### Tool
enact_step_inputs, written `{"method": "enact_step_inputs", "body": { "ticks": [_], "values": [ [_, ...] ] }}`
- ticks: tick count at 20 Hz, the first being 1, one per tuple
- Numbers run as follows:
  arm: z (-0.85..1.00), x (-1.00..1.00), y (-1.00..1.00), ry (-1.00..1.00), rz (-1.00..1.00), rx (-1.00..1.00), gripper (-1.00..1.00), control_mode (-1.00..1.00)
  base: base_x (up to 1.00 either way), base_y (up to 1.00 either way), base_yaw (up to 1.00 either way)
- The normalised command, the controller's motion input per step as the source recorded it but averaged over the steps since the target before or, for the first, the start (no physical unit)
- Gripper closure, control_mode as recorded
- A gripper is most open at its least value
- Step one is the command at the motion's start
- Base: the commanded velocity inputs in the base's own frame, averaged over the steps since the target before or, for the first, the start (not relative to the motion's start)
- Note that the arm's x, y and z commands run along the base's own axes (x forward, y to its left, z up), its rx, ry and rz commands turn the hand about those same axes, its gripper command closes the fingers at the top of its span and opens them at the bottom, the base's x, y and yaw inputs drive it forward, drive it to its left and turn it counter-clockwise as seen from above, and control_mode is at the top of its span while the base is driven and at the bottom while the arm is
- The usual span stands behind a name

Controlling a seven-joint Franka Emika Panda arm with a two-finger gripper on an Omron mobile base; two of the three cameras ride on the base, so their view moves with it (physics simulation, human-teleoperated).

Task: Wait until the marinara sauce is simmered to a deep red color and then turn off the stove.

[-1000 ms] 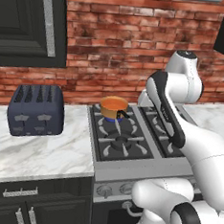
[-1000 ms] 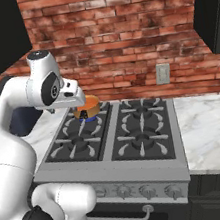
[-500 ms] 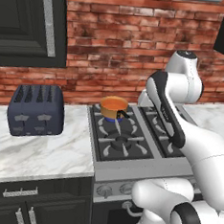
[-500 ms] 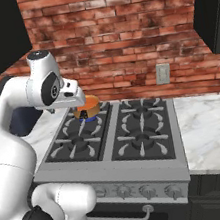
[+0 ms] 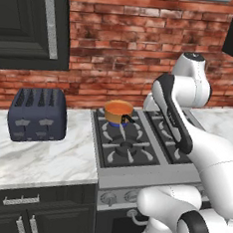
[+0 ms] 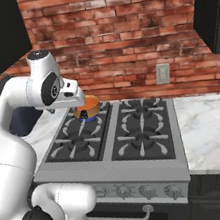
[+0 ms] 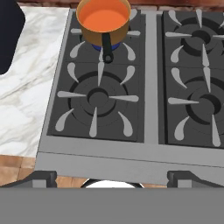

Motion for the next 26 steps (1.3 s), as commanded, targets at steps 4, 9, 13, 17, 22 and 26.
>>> {"method": "enact_step_inputs", "body": {
  "ticks": [4,9,13,17,22,26],
  "values": [
    [0.0,0.0,0.0,0.0,0.0,0.0,-1.0,-1.0,0.0,0.0,0.0],
    [0.0,0.0,0.0,0.0,0.0,0.0,-1.0,-1.0,0.0,0.0,0.0],
    [0.0,0.0,0.0,0.0,0.0,0.0,-1.0,-1.0,0.0,0.0,0.0],
    [0.0,0.0,0.0,0.0,0.0,0.0,-1.0,-1.0,0.0,0.0,0.0],
    [0.0,0.0,0.0,0.0,0.0,0.0,-1.0,-1.0,0.0,0.0,0.0],
    [0.0,0.0,0.0,0.0,0.0,0.0,-1.0,-1.0,0.0,0.0,0.0]
  ]
}}
